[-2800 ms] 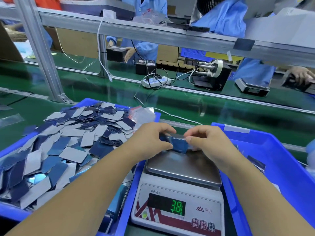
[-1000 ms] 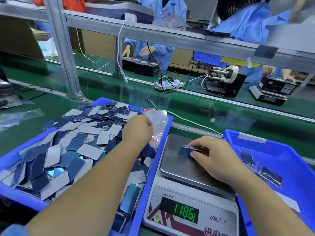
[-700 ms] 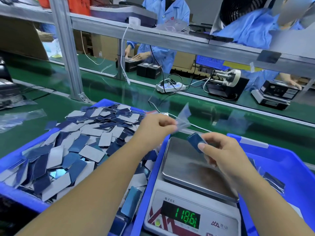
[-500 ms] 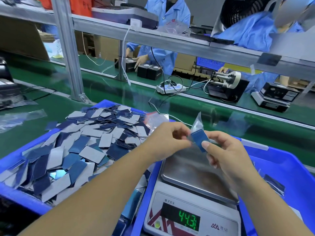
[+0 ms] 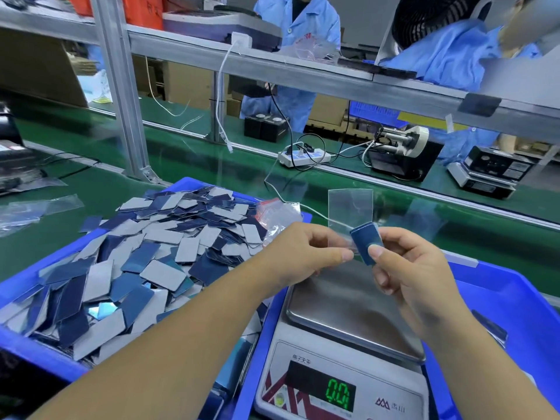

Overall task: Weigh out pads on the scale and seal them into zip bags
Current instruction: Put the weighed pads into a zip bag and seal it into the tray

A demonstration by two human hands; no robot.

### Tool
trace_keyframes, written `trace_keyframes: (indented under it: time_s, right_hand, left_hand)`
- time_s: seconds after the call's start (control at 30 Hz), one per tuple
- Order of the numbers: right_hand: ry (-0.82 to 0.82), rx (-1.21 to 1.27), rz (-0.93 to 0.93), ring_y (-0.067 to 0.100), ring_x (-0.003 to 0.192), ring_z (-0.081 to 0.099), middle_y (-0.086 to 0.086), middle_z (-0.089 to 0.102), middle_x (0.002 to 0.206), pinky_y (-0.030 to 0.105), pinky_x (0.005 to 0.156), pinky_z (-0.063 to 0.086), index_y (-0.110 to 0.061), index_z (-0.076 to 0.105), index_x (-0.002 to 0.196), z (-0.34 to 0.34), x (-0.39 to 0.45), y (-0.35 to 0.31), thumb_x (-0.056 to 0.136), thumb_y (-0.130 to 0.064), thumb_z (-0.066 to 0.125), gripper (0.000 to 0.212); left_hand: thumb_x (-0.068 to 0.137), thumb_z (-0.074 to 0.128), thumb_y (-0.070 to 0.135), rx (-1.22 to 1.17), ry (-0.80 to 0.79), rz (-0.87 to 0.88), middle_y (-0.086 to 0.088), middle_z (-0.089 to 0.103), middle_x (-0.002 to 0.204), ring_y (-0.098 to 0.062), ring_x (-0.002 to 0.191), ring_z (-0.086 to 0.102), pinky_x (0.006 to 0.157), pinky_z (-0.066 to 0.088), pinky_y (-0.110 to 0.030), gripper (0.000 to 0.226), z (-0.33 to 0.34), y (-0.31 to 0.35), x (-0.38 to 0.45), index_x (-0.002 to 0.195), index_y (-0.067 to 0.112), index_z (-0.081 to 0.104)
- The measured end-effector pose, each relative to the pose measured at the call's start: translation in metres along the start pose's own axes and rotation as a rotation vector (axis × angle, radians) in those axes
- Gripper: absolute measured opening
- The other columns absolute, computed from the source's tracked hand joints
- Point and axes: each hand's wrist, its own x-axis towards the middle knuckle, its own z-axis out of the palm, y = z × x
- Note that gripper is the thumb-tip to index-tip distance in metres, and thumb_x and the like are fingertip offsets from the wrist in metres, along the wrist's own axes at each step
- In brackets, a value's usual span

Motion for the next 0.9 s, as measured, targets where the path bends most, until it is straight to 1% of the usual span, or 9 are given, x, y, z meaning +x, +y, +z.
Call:
trace_keyframes:
  time_s: [0.1,0.27,0.33,0.43,0.53,0.63,0.77,0.83,0.9]
  right_hand:
    - [-0.005,-0.032,0.004,0.013,0.043,0.042,0.003,0.066,0.072,0.021,0.042,0.033,-0.027,0.076,0.087,-0.001,-0.0003,0.0002,0.09,0.003,0.061,0.034]
    - [-0.06,-0.066,-0.004,0.013,0.045,0.042,0.006,0.066,0.073,0.021,0.043,0.033,-0.022,0.076,0.09,-0.0011,-0.0009,0.0003,0.089,0.002,0.063,0.028]
    - [-0.072,-0.074,-0.018,0.014,0.045,0.041,0.005,0.067,0.073,0.021,0.043,0.034,-0.022,0.076,0.09,0.0004,-0.0017,-0.0004,0.085,-0.001,0.068,0.023]
    - [-0.086,-0.124,-0.04,0.014,0.046,0.041,0.005,0.069,0.074,0.022,0.043,0.035,-0.025,0.076,0.089,0.0016,-0.0024,0.0023,0.086,0.001,0.069,0.027]
    - [-0.091,-0.167,-0.045,0.013,0.047,0.043,0.003,0.07,0.073,0.021,0.042,0.036,-0.026,0.075,0.09,0.0012,-0.0022,0.0051,0.089,0.006,0.063,0.035]
    - [-0.1,-0.193,-0.062,0.015,0.049,0.042,0.001,0.067,0.07,0.021,0.043,0.035,-0.028,0.076,0.092,0.0007,-0.0019,0.0057,0.086,-0.002,0.07,0.027]
    - [-0.071,-0.233,-0.05,0.014,0.051,0.037,0.001,0.061,0.065,0.023,0.046,0.03,-0.029,0.075,0.094,-0.0026,0.0007,0.0052,0.076,-0.021,0.069,0.021]
    - [-0.047,-0.251,-0.042,0.008,0.05,0.041,-0.007,0.063,0.066,0.02,0.048,0.032,-0.031,0.075,0.091,-0.0046,0.002,0.0053,0.077,-0.018,0.07,0.02]
    - [-0.021,-0.293,-0.042,0.002,0.051,0.047,-0.011,0.066,0.068,0.015,0.051,0.036,-0.029,0.076,0.088,-0.0056,0.0027,0.0068,0.082,-0.007,0.074,0.022]
  left_hand:
    - [0.089,0.075,0.017,0.015,-0.017,0.027,0.021,0.067,0.07,0.007,0.065,0.058,0.059,0.043,-0.007,0.018,-0.0002,-0.0007,-0.0004,0.085,0.034,0.078]
    - [0.087,0.075,0.015,0.034,0.002,0.018,0.018,0.066,0.062,0.008,0.057,0.055,0.057,0.04,-0.006,0.029,-0.0022,-0.0001,0.0008,0.071,0.038,0.079]
    - [0.086,0.076,0.015,0.099,0.018,0.001,0.018,0.068,0.063,0.009,0.059,0.057,0.062,0.041,-0.007,0.03,-0.0035,-0.0004,0.001,0.07,0.041,0.078]
    - [0.083,0.078,0.015,0.232,-0.02,-0.03,0.018,0.075,0.078,0.008,0.078,0.065,0.077,0.046,-0.011,0.028,-0.0046,0.0012,-0.0005,0.078,0.042,0.08]
    - [0.083,0.075,0.008,0.28,-0.046,-0.035,0.017,0.073,0.072,0.009,0.07,0.061,0.069,0.044,-0.005,0.027,-0.0039,0.0037,-0.0027,0.076,0.034,0.079]
    - [0.087,0.071,0.007,0.297,-0.062,-0.036,0.018,0.066,0.06,0.008,0.058,0.056,0.06,0.039,-0.003,0.031,-0.0045,0.0048,-0.0033,0.068,0.032,0.072]
    - [0.089,0.069,0.012,0.289,-0.004,-0.062,0.014,0.07,0.065,0.001,0.061,0.059,0.064,0.044,-0.011,0.019,-0.0043,0.0021,-0.0002,0.078,0.027,0.075]
    - [0.088,0.071,0.02,0.297,0.059,-0.058,0.007,0.073,0.07,-0.005,0.066,0.061,0.07,0.046,-0.022,0.015,-0.0065,-0.0009,0.0026,0.075,0.024,0.075]
    - [0.088,0.071,0.028,0.28,0.11,-0.055,0.005,0.073,0.07,-0.009,0.065,0.058,0.068,0.046,-0.026,0.022,-0.0098,-0.0036,0.0044,0.066,0.028,0.072]
